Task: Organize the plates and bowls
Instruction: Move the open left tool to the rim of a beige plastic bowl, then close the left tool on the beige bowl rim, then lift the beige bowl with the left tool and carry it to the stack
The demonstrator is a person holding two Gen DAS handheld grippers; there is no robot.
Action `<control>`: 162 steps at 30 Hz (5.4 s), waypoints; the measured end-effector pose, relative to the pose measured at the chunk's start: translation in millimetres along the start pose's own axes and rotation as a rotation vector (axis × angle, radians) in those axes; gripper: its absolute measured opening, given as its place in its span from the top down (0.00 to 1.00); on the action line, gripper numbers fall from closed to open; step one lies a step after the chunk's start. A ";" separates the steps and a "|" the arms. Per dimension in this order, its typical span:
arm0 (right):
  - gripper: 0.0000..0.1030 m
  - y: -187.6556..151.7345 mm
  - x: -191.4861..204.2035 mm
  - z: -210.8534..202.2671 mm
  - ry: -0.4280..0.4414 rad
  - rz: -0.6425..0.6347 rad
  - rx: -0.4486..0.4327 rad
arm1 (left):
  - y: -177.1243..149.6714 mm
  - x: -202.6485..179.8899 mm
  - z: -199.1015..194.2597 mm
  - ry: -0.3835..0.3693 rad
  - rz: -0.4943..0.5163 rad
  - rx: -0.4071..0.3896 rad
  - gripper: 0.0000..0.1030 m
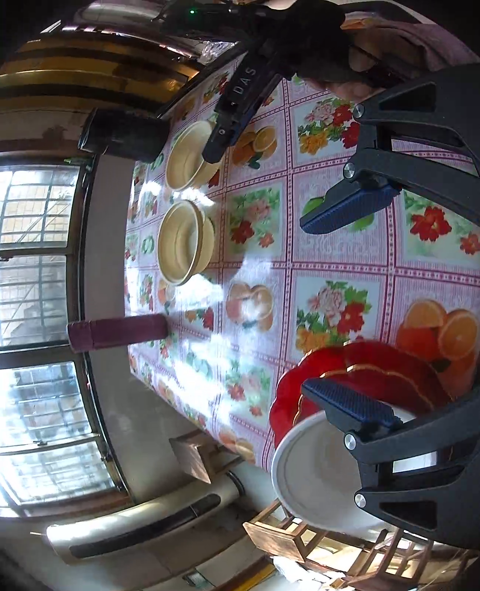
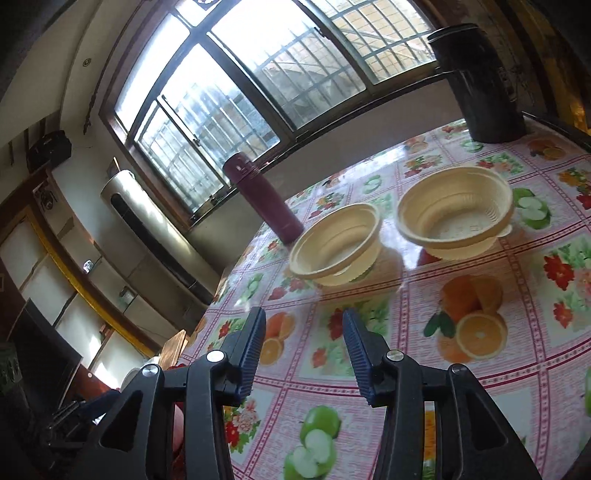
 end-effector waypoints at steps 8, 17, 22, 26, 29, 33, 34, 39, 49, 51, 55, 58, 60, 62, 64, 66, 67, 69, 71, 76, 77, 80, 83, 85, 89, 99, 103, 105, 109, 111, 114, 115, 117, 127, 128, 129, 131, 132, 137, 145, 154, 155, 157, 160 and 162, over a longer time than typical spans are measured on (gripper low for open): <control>0.55 39.2 -83.4 -39.1 -0.133 0.093 -0.077 | 12.3 -75.9 29.0 -0.083 0.073 0.101 0.22; 0.55 68.7 -132.7 -53.5 -0.214 0.137 -0.135 | 46.1 -127.3 49.0 -0.099 0.127 0.113 0.22; 0.55 81.1 -157.3 -57.8 -0.242 0.169 -0.175 | 66.7 -141.0 63.5 -0.110 0.115 0.136 0.22; 0.55 87.6 -175.1 -55.1 -0.241 0.218 -0.178 | 77.8 -150.0 74.1 -0.111 0.111 0.163 0.22; 0.55 90.0 -184.8 -52.6 -0.234 0.251 -0.167 | 84.9 -155.4 80.7 -0.123 0.104 0.188 0.22; 0.55 89.0 -182.5 -52.8 -0.242 0.273 -0.141 | 91.8 -161.5 90.5 -0.142 0.093 0.229 0.22; 0.55 89.1 -179.8 -52.2 -0.244 0.276 -0.130 | 93.0 -162.8 93.0 -0.142 0.090 0.237 0.22; 0.52 98.1 -173.5 -40.8 -0.218 0.294 -0.056 | 99.7 -165.6 104.4 -0.155 0.079 0.287 0.22; 0.50 125.6 -193.9 -7.7 -0.146 0.355 0.025 | 132.0 -162.4 130.2 -0.177 -0.016 0.376 0.22; 0.50 122.4 -197.7 -3.4 -0.123 0.370 0.032 | 135.9 -163.3 136.8 -0.175 -0.028 0.392 0.22; 0.50 118.6 -198.7 8.7 -0.071 0.403 0.053 | 141.7 -162.2 151.1 -0.201 -0.080 0.448 0.22; 0.50 118.2 -195.2 12.5 -0.074 0.393 0.049 | 146.2 -165.6 156.4 -0.198 -0.089 0.457 0.22; 0.50 117.6 -192.5 13.8 -0.070 0.391 0.046 | 146.7 -168.5 160.5 -0.209 -0.111 0.471 0.22; 0.50 116.6 -190.8 17.0 -0.077 0.385 0.054 | 145.8 -172.9 165.7 -0.248 -0.128 0.498 0.22; 0.50 115.1 -192.6 18.4 -0.084 0.391 0.052 | 144.6 -175.5 169.0 -0.249 -0.141 0.506 0.22; 0.50 113.9 -194.9 21.4 -0.080 0.402 0.055 | 144.1 -179.4 170.8 -0.256 -0.135 0.504 0.22; 0.50 113.4 -195.3 22.6 -0.081 0.405 0.055 | 144.2 -181.6 172.3 -0.271 -0.135 0.512 0.22; 0.50 112.7 -195.0 26.1 -0.083 0.402 0.061 | 145.1 -183.2 174.3 -0.301 -0.160 0.517 0.26; 0.50 112.5 -195.2 27.6 -0.088 0.400 0.059 | 146.8 -185.9 174.8 -0.320 -0.158 0.505 0.47; 0.51 112.6 -195.9 29.3 -0.097 0.392 0.061 | 146.2 -190.8 183.0 -0.335 -0.146 0.510 0.71; 0.51 112.5 -195.5 30.7 -0.098 0.390 0.065 | 146.2 -189.6 184.3 -0.338 -0.149 0.509 0.73; 0.53 112.2 -193.7 31.7 -0.109 0.378 0.066 | 144.5 -184.4 184.7 -0.342 -0.161 0.510 0.74; 0.64 112.7 -193.1 31.4 -0.135 0.366 0.062 | 143.7 -181.5 186.0 -0.328 -0.165 0.511 0.74; 0.70 111.5 -194.9 32.9 -0.148 0.370 0.072 | 143.6 -180.6 188.2 -0.326 -0.178 0.508 0.74; 0.88 110.2 -197.8 33.2 -0.182 0.369 0.076 | 144.4 -182.0 193.0 -0.317 -0.191 0.504 0.78; 0.89 107.0 -196.6 33.6 -0.199 0.360 0.084 | 144.3 -175.9 195.7 -0.301 -0.203 0.492 0.86; 0.89 106.7 -194.7 32.9 -0.202 0.361 0.089 | 142.7 -175.4 194.4 -0.311 -0.209 0.498 0.86; 0.89 107.5 -194.4 30.6 -0.205 0.362 0.089 | 142.5 -176.0 192.6 -0.314 -0.203 0.494 0.86; 0.90 108.7 -193.0 22.1 -0.204 0.368 0.085 | 141.4 -178.0 186.9 -0.332 -0.200 0.493 0.86; 0.90 108.5 -192.1 17.0 -0.198 0.375 0.084 | 140.6 -178.9 182.2 -0.338 -0.198 0.487 0.86; 0.90 106.2 -190.2 7.9 -0.196 0.378 0.080 | 139.0 -180.0 174.3 -0.345 -0.188 0.477 0.86; 0.90 105.4 -188.9 4.3 -0.191 0.381 0.077 | 138.0 -179.6 171.1 -0.347 -0.186 0.473 0.86; 0.90 103.7 -184.4 -3.5 -0.183 0.379 0.071 | 136.2 -178.3 164.3 -0.354 -0.182 0.465 0.86; 0.90 80.9 -151.0 -48.0 -0.123 0.365 0.012 | 125.5 -162.7 117.5 -0.353 -0.150 0.380 0.86; 0.90 77.5 -148.0 -51.5 -0.113 0.369 0.010 | 124.1 -160.2 112.5 -0.352 -0.148 0.369 0.86; 0.90 74.3 -144.4 -54.8 -0.106 0.369 0.008 | 122.7 -158.0 107.6 -0.353 -0.146 0.361 0.86; 0.90 69.1 -135.4 -62.0 -0.096 0.366 0.000 | 119.3 -151.8 96.9 -0.353 -0.141 0.346 0.86; 0.90 67.5 -130.0 -65.4 -0.089 0.362 -0.002 | 118.0 -148.5 91.8 -0.352 -0.142 0.336 0.86; 0.90 62.7 -93.8 -84.1 -0.061 0.315 -0.019 | 113.4 -126.4 60.3 -0.363 -0.155 0.277 0.86; 0.90 57.6 -9.7 -105.4 -0.007 0.200 -0.050 | 107.9 -63.3 -4.2 -0.356 -0.187 0.139 0.86; 0.90 32.7 92.7 -79.3 0.086 0.074 0.019 | 86.6 41.8 -53.6 -0.277 -0.246 0.023 0.86; 0.90 28.7 103.5 -74.1 0.100 0.063 0.032 | 83.3 54.1 -56.5 -0.264 -0.256 0.016 0.86; 0.90 19.9 125.0 -63.8 0.130 0.046 0.059 | 72.8 78.2 -61.8 -0.239 -0.273 0.003 0.86; 0.90 6.4 155.4 -46.9 0.175 0.013 0.102 | 56.5 112.9 -67.2 -0.198 -0.302 0.001 0.86; 0.90 -4.5 175.2 -32.1 0.205 0.000 0.141 | 45.1 135.8 -68.8 -0.168 -0.327 -0.002 0.86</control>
Point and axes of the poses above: each gripper's, at about its wrist camera, not at the fingertips, and z roughly the way its jaws point, x to its left, y to its top, the point moved 3 cm from there along z, roughly the way its jaws point, and after that the axes turned 5 degrees about y, right-handed, at the moved point
